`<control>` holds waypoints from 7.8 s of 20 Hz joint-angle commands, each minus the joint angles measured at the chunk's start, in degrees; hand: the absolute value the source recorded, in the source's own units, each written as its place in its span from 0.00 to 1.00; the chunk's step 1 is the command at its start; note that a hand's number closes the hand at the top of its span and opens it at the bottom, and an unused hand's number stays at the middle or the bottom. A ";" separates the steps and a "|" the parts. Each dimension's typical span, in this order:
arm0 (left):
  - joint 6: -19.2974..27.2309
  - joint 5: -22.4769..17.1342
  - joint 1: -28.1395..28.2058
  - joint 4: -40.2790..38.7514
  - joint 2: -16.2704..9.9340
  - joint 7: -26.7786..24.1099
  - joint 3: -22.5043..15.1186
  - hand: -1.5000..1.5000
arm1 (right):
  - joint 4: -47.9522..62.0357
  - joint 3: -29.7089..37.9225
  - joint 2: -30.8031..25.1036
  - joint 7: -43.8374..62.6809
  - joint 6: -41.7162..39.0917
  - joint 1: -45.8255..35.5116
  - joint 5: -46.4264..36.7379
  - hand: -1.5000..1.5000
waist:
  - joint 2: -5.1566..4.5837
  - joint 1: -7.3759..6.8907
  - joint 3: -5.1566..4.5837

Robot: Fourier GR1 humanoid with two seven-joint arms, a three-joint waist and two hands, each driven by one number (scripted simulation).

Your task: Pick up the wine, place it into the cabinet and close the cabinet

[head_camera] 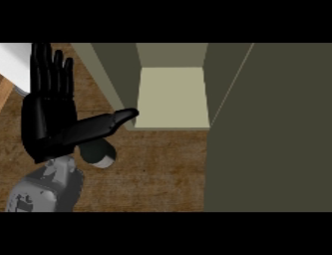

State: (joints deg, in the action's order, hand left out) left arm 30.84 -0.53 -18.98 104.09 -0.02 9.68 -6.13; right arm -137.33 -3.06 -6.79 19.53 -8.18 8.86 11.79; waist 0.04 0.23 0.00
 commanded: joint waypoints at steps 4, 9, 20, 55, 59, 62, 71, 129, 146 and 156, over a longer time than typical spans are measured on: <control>1.86 2.55 2.30 5.43 -0.29 4.31 -1.82 0.00 | 0.02 4.91 -1.16 4.34 0.14 -5.63 3.62 0.00 | 0.01 -0.28 0.00; 1.49 1.90 5.40 2.81 0.01 0.86 -2.03 0.00 | -1.63 -0.71 2.56 -3.14 -3.02 5.32 -2.00 0.00 | 0.03 0.09 0.02; 0.51 0.94 15.54 6.56 -1.63 -2.52 -0.05 0.00 | -2.95 0.27 2.38 3.76 -0.96 -0.73 -0.89 0.00 | 0.00 -0.20 -0.01; -13.61 -10.10 26.01 -20.80 -0.05 -30.19 8.54 0.00 | -0.87 1.56 3.31 6.27 -1.19 -6.62 -1.32 0.00 | -0.04 -0.21 -0.01; -15.35 -11.36 25.54 -17.70 -2.52 -25.37 11.86 0.00 | -2.20 -1.54 4.72 5.46 -1.25 -3.66 -4.30 0.00 | 0.00 -0.24 0.00; -17.85 -12.65 22.94 -26.45 -0.70 -30.49 11.99 0.00 | -2.80 -4.55 5.20 7.54 -0.39 -4.24 -7.04 0.00 | -0.01 -0.19 -0.01; -22.97 -13.78 18.75 -42.98 -0.99 -42.15 15.21 0.00 | 0.48 2.29 4.44 -0.80 -5.48 0.54 -0.40 0.00 | -0.04 0.00 0.01; -58.28 -14.69 18.05 -64.25 -8.32 -62.92 9.04 1.00 | 4.68 4.79 4.17 -0.40 -4.89 -3.17 -3.06 0.00 | 0.02 -0.48 0.03; -47.37 -21.20 35.49 -14.30 -2.91 -34.49 -1.10 1.00 | 5.78 4.67 3.98 0.25 -5.14 -5.12 -2.49 0.00 | 0.00 -0.44 0.02; -34.52 -23.18 21.40 -7.34 -0.01 -19.97 -1.57 1.00 | 6.45 1.97 5.80 -1.89 -5.15 -3.48 -4.47 0.00 | -0.04 -0.16 0.01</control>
State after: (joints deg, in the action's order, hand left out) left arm -5.43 -22.26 7.44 96.52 -0.55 -15.31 -8.44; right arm -132.95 -0.17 -1.49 18.64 -13.38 6.41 8.39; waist 0.05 0.03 0.02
